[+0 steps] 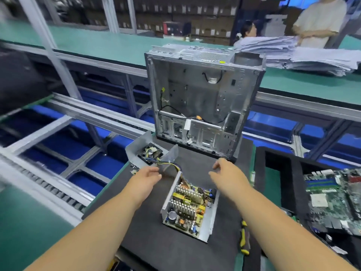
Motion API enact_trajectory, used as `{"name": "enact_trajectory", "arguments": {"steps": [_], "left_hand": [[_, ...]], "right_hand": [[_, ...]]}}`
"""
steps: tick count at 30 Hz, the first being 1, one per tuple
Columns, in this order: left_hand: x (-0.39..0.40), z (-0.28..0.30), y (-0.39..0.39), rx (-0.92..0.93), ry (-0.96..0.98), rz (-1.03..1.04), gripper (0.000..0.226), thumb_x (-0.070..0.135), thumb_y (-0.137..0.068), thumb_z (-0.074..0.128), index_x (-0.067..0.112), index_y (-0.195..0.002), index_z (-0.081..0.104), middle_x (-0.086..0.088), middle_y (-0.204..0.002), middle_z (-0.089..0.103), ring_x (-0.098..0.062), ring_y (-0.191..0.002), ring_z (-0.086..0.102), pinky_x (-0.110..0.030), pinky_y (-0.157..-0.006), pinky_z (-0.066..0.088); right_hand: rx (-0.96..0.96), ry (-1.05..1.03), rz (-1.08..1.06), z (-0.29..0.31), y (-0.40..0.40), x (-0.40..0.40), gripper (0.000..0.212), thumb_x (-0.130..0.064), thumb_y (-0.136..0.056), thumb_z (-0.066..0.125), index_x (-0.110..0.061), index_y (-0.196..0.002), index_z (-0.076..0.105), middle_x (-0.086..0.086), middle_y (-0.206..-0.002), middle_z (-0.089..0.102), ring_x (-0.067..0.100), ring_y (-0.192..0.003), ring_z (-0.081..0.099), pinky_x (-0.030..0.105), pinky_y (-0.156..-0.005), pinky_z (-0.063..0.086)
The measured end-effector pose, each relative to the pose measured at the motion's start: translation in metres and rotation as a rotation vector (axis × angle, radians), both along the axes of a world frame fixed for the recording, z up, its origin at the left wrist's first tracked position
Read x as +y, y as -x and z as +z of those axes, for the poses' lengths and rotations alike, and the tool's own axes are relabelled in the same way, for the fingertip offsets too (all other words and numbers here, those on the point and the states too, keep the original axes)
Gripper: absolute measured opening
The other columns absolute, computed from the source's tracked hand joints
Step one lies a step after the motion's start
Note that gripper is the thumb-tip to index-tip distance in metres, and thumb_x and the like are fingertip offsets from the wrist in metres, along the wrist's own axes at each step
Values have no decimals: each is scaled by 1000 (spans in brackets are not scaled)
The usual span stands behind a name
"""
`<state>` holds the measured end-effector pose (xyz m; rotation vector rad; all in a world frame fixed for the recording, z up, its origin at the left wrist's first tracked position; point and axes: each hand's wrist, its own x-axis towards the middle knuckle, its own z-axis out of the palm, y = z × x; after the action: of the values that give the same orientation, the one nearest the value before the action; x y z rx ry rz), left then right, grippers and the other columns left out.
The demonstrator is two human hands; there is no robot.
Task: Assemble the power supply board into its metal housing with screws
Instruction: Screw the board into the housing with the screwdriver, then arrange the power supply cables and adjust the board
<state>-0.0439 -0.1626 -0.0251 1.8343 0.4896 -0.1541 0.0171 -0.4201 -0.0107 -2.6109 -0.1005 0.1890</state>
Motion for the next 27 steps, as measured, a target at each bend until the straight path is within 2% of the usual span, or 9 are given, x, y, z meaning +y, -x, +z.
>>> {"name": "enact_trajectory", "arguments": {"steps": [4,7,12,15,16,18,22,25,27], "left_hand": [[29,10,5,-56,-50,18,17,24,-94,61,32,-107,68,9,-107,67,-8,-105,60,-22,-81,42],[48,16,4,-65,-109,6,15,25,-94,60,34,-102,69,9,-105,68,-8,-101,62,-19,-78,44],[72,16,-1,-61,-198,60,17,24,-91,63,27,-107,63,6,-103,63,-13,-91,61,-23,-71,47],[80,10,-5,71,-308,70,35,36,-88,66,26,-118,49,5,-110,58,-15,-94,58,-27,-71,43],[80,7,-7,138,-265,50,41,38,-88,65,28,-122,44,4,-111,59,-15,-93,58,-27,-69,42],[78,2,-12,235,-29,29,48,33,-90,66,28,-129,39,-1,-107,61,-17,-92,61,-30,-74,49],[77,-6,-28,167,388,89,45,11,-92,65,15,-134,48,-1,-103,60,-21,-102,65,-29,-87,54],[85,-5,-39,37,384,138,41,14,-84,71,17,-123,57,-10,-116,64,-21,-105,64,-34,-97,51],[90,2,-44,-46,317,119,34,10,-88,67,23,-119,58,-6,-113,67,-14,-95,63,-27,-86,51]], "right_hand": [[-39,-3,241,12,-20,63,10,-34,-89,63,-30,-96,58,-3,-103,57,19,-91,59,35,-80,51],[-98,101,377,15,-27,103,25,-37,-84,67,-28,-106,61,-2,-105,54,23,-104,55,37,-86,49],[-163,299,504,8,-37,153,55,-48,-75,70,-24,-121,52,1,-113,58,28,-111,45,40,-90,43],[-177,439,533,-3,-43,173,61,-52,-73,68,-21,-121,47,3,-113,58,28,-111,43,41,-95,36],[-170,480,528,-7,-44,178,59,-51,-74,67,-20,-120,46,4,-114,58,29,-111,42,41,-97,34],[-148,530,497,-14,-47,186,54,-47,-76,65,-19,-118,46,5,-112,61,29,-113,42,42,-99,29],[-48,489,436,-21,-51,197,47,-44,-78,62,-24,-120,51,2,-108,62,26,-116,43,41,-96,26],[78,306,337,-16,-55,201,48,-44,-77,66,-36,-122,54,-7,-110,64,20,-119,46,39,-96,26],[101,156,253,-12,-58,199,43,-36,-77,67,-40,-118,56,-17,-102,66,15,-117,51,36,-94,29]]}}
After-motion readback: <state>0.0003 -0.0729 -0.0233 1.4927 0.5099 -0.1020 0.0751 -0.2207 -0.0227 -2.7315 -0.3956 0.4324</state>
